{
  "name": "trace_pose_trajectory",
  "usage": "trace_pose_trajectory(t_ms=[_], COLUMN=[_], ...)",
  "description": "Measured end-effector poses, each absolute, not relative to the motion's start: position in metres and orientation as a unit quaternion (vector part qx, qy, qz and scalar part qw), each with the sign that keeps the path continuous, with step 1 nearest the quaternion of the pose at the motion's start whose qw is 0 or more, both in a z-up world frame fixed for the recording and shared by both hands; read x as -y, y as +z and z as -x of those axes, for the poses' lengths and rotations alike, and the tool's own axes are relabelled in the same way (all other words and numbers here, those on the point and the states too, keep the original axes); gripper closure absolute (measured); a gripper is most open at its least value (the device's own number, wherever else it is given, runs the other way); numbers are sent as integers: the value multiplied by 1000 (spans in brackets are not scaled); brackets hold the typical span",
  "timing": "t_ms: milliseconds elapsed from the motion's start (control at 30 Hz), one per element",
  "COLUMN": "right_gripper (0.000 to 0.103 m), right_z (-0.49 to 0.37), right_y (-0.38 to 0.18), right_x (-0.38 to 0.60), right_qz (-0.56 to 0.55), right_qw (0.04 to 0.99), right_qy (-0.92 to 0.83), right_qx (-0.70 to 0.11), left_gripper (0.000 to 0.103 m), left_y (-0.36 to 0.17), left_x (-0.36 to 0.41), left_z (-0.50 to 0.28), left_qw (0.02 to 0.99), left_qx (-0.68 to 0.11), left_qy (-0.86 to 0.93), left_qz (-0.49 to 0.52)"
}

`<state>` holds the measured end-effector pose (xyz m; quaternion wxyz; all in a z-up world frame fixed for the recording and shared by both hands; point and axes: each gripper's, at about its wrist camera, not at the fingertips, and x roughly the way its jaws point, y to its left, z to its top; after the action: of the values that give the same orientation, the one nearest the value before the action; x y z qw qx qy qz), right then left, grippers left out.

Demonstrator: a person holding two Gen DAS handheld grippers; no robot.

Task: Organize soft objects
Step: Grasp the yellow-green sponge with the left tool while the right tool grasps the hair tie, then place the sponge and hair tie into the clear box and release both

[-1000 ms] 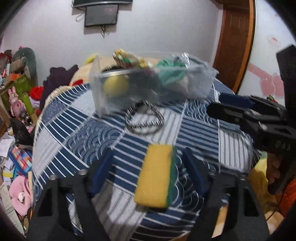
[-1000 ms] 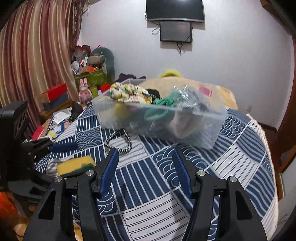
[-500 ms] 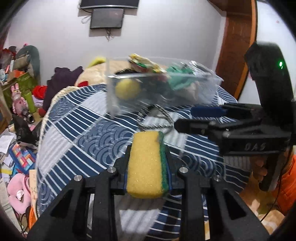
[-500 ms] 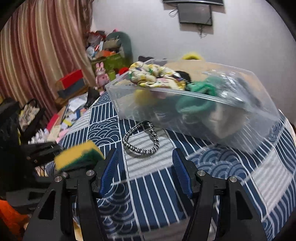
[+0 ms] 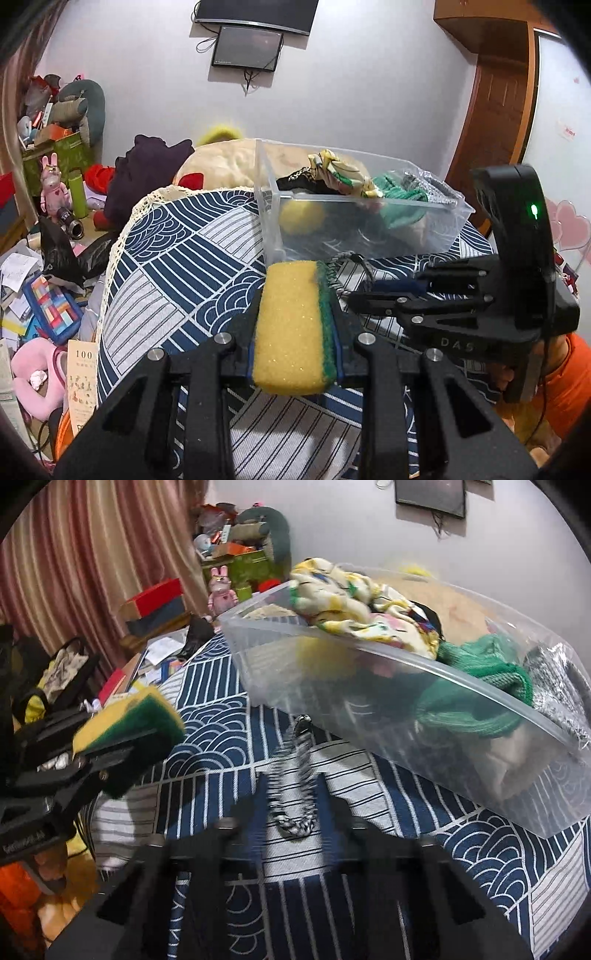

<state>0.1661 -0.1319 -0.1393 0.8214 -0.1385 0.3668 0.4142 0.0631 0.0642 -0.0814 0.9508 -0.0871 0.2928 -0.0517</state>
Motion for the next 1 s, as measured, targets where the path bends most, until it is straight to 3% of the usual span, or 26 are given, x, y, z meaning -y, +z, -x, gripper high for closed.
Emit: trace_pose_trajectory(t_ms=[633,1000], right_gripper=[92,92], right_z=[-139,-159], right_y=[-76,-45], right_x=[200,211], right_qz=[71,37], right_qw=[890,915], right_qy=[376,345], right_qx=[-248,-207], left_gripper=[73,73], left_y=[-18,-24], left_x=[-41,-62], left_z=[-78,-134], left_qw=[976,972], left_qx=[-206,-219], left_qy=[-54,-13], left_qz=[45,81])
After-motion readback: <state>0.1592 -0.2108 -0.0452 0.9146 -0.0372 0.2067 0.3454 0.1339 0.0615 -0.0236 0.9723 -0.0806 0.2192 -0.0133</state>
